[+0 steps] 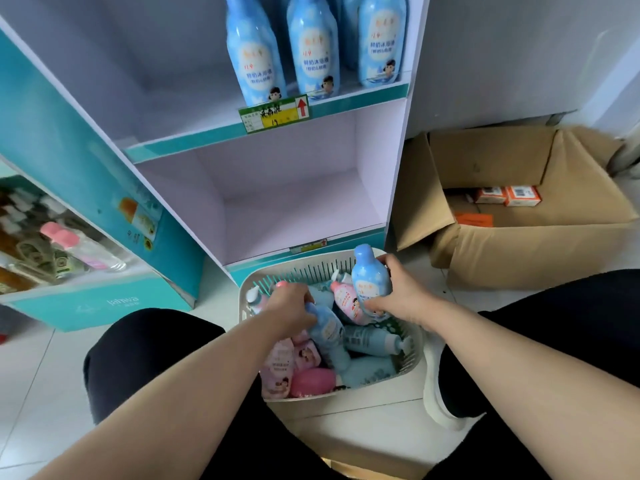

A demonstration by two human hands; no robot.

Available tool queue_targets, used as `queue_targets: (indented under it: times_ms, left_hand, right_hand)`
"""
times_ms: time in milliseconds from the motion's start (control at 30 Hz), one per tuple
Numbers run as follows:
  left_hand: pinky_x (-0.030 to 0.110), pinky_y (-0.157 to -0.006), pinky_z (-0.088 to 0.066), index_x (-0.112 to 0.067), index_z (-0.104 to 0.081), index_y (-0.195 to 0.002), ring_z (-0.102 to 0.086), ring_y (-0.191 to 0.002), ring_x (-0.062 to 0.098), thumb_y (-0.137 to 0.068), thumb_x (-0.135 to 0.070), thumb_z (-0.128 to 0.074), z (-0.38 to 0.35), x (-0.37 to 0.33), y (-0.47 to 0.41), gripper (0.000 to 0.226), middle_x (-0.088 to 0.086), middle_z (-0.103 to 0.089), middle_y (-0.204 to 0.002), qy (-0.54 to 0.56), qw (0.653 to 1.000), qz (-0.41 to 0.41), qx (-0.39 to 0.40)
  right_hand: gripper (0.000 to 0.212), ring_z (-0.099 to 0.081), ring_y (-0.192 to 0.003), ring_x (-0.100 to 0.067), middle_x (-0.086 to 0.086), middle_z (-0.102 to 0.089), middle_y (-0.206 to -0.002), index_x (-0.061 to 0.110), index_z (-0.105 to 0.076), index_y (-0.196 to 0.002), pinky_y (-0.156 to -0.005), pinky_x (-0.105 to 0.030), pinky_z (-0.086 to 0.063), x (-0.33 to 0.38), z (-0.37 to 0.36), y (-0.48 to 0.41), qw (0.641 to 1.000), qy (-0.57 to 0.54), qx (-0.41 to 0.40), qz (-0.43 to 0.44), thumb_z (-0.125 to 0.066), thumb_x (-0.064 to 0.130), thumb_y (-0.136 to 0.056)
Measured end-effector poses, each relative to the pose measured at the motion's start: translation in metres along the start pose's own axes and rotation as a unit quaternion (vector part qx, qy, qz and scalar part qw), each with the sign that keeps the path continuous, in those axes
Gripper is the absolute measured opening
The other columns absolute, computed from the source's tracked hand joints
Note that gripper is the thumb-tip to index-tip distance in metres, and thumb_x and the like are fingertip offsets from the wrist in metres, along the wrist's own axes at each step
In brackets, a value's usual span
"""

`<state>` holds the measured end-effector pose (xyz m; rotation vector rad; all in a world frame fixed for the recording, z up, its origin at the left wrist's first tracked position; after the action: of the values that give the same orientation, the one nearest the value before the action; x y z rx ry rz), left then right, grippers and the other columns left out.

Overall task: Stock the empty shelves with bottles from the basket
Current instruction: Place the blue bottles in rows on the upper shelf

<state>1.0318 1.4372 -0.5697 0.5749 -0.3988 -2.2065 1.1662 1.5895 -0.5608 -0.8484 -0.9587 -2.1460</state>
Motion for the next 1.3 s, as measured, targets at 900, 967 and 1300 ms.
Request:
queue_targets:
  times_ms: [900, 967, 1300]
  left_hand:
    - [0.023, -0.073, -0.038, -0.014, -0.052, -0.129, -0.049, -0.089, 0.016, -0.095, -0.012, -0.05, 0.352, -0.007, 0.074, 0.034, 0.009, -0.06, -0.12, 0.205, 0.856, -0.077, -0.469]
    - [0.023, -0.073, -0.038, -0.015, -0.052, -0.129, -0.049, -0.089, 0.016, -0.096, -0.012, -0.049, 0.362, -0.009, 0.056, 0.034, 0.009, -0.06, -0.119, 0.204, 0.858, -0.075, -0.466]
    - [0.022, -0.083, -0.039, -0.016, -0.047, -0.135, -0.055, -0.109, 0.023, -0.097, -0.009, -0.044, 0.366, 0.001, -0.013, 0.039, 0.009, -0.058, -0.125, 0.18, 0.885, -0.077, -0.423]
  right_hand:
    - [0.072, -0.054, -0.111, -0.021, 0.003, -0.053, -0.13, 0.027, -0.038, -0.135, -0.089, -0.035, -0.047, 0.25, 0.079, 0.026, 0.936, -0.061, -0.186, 0.293, -0.078, 0.015, -0.076]
    - [0.072, -0.054, -0.112, -0.021, 0.002, -0.053, -0.131, 0.028, -0.039, -0.135, -0.087, -0.033, -0.046, 0.251, 0.08, 0.014, 0.933, -0.064, -0.191, 0.3, -0.078, 0.014, -0.076]
    - [0.065, -0.056, -0.099, -0.019, 0.009, -0.053, -0.11, 0.022, -0.036, -0.129, -0.08, -0.035, -0.049, 0.248, 0.083, -0.023, 0.933, -0.095, -0.196, 0.286, -0.076, 0.015, -0.078]
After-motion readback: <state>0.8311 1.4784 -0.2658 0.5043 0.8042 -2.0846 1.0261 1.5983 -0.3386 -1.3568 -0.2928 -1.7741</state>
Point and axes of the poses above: each hand's wrist, its own y-axis away from the middle knuckle, its own z-axis out of the back of the hand, x = y × z, the point moved 5 cm from there along -y, towards the middle knuckle
